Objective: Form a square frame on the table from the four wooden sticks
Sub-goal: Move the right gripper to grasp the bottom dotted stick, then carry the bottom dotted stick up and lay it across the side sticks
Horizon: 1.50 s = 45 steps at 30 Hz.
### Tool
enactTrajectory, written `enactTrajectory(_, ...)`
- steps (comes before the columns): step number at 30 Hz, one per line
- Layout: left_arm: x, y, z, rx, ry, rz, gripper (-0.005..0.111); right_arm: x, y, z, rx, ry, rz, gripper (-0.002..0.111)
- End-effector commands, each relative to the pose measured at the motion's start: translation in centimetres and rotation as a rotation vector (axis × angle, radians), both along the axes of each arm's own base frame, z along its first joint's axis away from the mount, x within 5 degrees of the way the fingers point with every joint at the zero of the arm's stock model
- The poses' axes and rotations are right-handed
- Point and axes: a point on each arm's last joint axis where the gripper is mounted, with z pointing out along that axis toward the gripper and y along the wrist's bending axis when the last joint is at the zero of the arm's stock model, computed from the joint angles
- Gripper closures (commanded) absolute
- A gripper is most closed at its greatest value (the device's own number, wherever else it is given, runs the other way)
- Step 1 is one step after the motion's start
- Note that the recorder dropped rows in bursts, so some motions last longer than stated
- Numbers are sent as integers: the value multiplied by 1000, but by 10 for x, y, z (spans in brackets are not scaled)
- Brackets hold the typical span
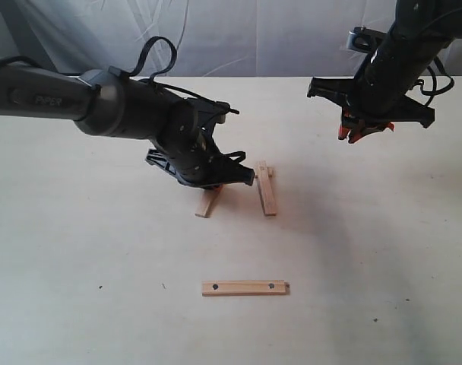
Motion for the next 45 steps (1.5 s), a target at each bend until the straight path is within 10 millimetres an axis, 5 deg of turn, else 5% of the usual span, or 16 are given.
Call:
enactTrajectory(1,1,-1,-1,-2,-9,-1,106,0,-2,3,-7,-9,6,93)
enactTrajectory(7,1,-2,-1,-23,0,36,103,0,-2,3,-7,-13,7,74)
enactTrajectory(13,0,-3,2,-69,19,97,75,0,-1,3,-5,-12,6,67)
enactTrajectory(18,1,8,49,-29,-69,56,68,-7,7,6,-28,5,145,67)
enactTrajectory(24,3,128,112,174,-34,231,69,-58,85,5,42,68,933,67)
enactTrajectory(26,-17,175,128,136,10,265,85,-87,119,-4,66,37,1245,67)
enactTrajectory(28,-28,188,133,63,9,297,95,-103,130,-12,59,51,1347,67)
enactTrajectory(34,-62,197,150,-99,-104,291,107,-136,141,-44,-10,18,1533,67)
enactTrajectory(45,-69,196,169,-108,-191,284,107,-161,155,-68,-180,-108,1688,67)
